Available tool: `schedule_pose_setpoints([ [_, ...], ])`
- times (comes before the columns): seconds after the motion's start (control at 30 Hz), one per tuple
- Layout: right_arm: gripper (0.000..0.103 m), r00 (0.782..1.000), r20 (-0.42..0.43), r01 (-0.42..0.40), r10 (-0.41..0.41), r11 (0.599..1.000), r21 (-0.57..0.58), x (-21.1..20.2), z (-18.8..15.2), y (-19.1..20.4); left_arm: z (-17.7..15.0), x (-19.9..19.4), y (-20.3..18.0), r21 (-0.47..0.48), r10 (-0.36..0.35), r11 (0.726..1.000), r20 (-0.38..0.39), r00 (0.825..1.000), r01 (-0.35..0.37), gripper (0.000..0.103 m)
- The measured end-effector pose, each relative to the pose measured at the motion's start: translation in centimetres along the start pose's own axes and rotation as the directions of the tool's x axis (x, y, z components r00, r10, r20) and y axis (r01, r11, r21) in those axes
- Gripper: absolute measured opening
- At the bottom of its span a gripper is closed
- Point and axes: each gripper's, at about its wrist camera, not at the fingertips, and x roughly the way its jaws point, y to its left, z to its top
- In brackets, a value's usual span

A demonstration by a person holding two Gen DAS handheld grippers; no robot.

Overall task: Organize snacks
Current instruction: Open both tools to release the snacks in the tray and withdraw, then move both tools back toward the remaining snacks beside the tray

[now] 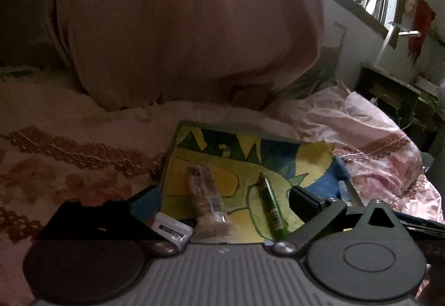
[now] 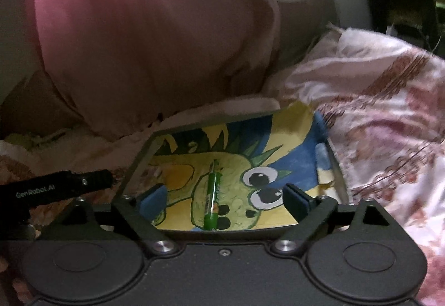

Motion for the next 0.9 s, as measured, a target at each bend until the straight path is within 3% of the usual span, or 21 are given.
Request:
schedule_pose_setpoints([
  [0.17,0.102,0.999,0.036,0.021,-0.019,0.999,-0.050,-3.8,-0.5,0.1,-0.9,-3.0,-1.0,0.015,0.006,1.000,0.016,1.000,-0.006,0.102],
  [0.63,0.102,0.996,0.064,0.067,-0.060,0.992,-0.111,-11.5,-4.1,1.4,-6.3,-10.5,-2.2,0.046,0.048,0.998,-0.001,0.999,-0.048,0.103],
  [0.9,0.102,0.996,0.036,0.090,-0.086,0.986,-0.141,-14.3,-7.2,2.3,-9.0,-13.8,-2.7,0.070,0.089,0.994,-0.018,0.996,-0.088,0.103],
])
